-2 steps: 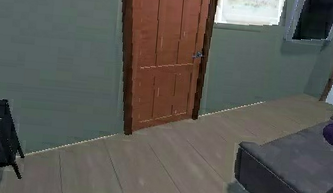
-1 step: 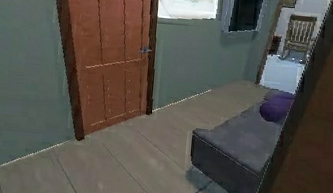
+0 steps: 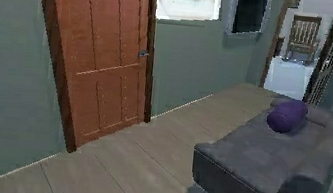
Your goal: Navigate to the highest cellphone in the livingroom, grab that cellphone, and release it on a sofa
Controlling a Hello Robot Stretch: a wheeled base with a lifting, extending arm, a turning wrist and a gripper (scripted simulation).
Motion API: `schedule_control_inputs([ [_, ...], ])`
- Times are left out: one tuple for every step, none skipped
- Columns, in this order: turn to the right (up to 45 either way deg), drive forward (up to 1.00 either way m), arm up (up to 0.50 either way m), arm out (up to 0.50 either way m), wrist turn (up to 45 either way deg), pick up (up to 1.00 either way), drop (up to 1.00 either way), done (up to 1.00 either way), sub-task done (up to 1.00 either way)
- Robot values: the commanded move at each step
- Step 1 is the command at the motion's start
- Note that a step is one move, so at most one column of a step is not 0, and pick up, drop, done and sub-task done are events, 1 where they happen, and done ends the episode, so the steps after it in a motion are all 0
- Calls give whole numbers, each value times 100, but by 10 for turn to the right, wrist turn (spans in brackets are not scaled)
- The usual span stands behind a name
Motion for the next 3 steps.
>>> schedule_control_inputs([
  [-450, 0, 0, 0, 0, 0, 0, 0, 0],
  [-150, 0, 0, 0, 0, 0, 0, 0, 0],
  [0, 100, 0, 0, 0, 0, 0, 0, 0],
])
